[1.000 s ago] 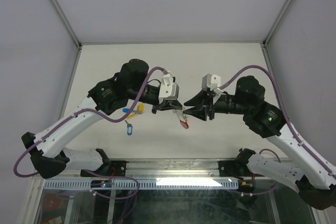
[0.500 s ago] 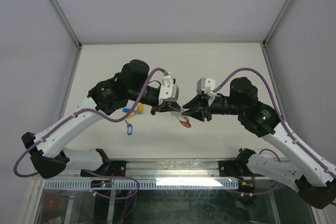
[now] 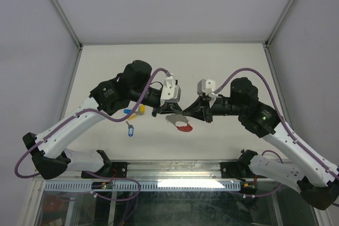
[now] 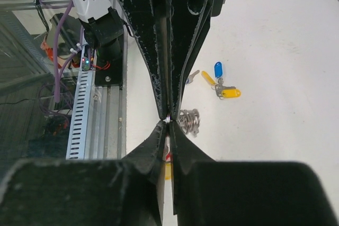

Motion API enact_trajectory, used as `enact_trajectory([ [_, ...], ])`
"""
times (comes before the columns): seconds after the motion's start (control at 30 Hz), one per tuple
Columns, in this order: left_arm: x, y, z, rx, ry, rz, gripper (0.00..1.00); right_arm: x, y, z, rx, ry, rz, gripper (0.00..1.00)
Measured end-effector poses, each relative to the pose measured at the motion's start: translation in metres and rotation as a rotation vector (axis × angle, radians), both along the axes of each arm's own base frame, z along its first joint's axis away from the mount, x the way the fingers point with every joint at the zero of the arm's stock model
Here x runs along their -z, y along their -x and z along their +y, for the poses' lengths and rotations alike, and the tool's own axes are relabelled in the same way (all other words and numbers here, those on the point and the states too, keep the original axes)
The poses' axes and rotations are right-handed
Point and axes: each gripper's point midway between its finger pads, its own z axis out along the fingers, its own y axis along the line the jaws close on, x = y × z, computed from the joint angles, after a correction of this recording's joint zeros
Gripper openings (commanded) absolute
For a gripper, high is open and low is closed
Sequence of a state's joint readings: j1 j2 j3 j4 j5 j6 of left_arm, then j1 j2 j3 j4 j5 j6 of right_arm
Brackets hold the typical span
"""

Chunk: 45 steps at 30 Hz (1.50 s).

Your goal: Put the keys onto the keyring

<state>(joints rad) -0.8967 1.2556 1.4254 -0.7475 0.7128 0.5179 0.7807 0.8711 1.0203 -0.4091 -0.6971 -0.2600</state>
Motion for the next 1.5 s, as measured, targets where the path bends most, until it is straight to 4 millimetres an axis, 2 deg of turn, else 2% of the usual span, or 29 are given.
enact_trajectory([
  [0.37,0.003,0.001,0.002,-0.005,-0.015,0.009,0.00,0.005,0.002,0.001,-0.008,0.012,0.040,0.00],
  [0.53,-0.005,0.000,0.001,-0.010,0.010,-0.004,0.21,0.002,0.001,0.002,0.010,0.024,0.084,0.00],
  [0.67,-0.028,0.001,0.001,-0.018,0.102,-0.050,0.28,0.002,0.001,0.002,0.025,0.024,0.119,0.00],
  [0.93,-0.059,0.007,0.010,-0.073,0.275,-0.090,0.28,-0.019,0.008,0.001,0.041,-0.141,0.113,0.00],
  [1.07,-0.071,0.004,0.015,-0.126,0.347,-0.103,0.26,-0.032,0.009,0.006,0.035,-0.264,0.130,0.00],
  [1.27,-0.087,-0.001,0.019,-0.187,0.433,-0.110,0.24,-0.037,0.004,0.013,0.040,-0.398,0.198,0.00],
  [1.5,-0.105,0.000,0.026,-0.222,0.511,-0.114,0.20,-0.062,0.000,0.009,0.066,-0.552,0.194,0.00],
])
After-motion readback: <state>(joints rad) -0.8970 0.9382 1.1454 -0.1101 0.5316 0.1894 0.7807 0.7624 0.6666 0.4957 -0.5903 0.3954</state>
